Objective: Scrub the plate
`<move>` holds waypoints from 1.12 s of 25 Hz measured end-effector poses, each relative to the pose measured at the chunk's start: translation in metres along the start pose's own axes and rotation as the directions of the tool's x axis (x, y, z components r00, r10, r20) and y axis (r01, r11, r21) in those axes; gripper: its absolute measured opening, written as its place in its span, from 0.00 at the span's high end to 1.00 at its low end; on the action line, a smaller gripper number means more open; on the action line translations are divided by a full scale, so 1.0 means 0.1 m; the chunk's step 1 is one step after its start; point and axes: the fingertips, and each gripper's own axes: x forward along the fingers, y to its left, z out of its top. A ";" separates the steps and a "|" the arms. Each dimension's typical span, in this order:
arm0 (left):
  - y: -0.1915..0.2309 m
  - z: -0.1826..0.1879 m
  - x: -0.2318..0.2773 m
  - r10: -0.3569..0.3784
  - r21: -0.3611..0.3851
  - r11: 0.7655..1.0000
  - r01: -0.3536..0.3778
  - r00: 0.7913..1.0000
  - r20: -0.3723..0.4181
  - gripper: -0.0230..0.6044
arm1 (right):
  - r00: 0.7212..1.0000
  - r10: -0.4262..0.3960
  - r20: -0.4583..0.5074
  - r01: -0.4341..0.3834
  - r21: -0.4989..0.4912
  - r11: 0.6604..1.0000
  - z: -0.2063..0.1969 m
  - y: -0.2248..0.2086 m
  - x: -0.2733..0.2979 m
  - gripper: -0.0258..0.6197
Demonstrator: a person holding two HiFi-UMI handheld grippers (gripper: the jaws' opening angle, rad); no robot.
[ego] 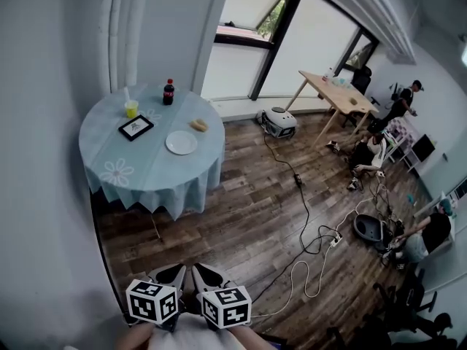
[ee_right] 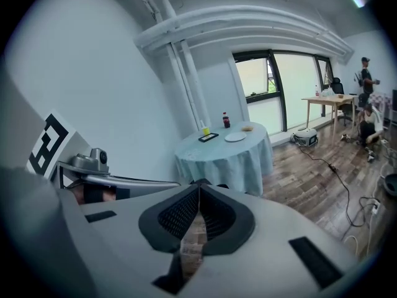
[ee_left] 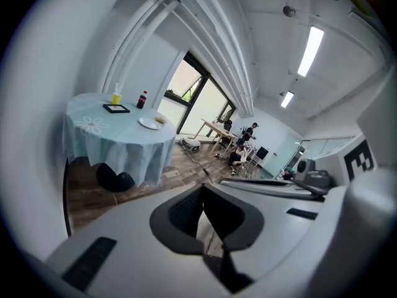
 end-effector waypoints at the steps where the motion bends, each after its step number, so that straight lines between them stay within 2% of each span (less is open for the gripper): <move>1: -0.01 -0.01 0.00 -0.002 0.004 1.000 0.002 1.000 -0.004 0.95 | 1.000 -0.001 0.002 0.001 0.014 1.000 -0.01 -0.01 0.00 0.91; 7: 0.03 0.03 0.01 0.003 -0.001 1.000 -0.003 1.000 0.007 0.95 | 0.999 -0.040 -0.009 0.040 0.007 0.999 0.00 -0.08 0.01 0.91; 18: 0.14 0.10 0.05 0.026 -0.022 0.999 -0.026 1.000 0.017 0.95 | 1.000 0.013 0.021 -0.013 -0.018 1.000 0.12 -0.03 0.11 0.91; 28: 0.24 0.20 0.23 0.055 -0.018 0.998 -0.054 0.998 0.005 0.95 | 1.000 0.022 0.018 -0.022 -0.006 1.000 0.22 -0.20 0.28 0.91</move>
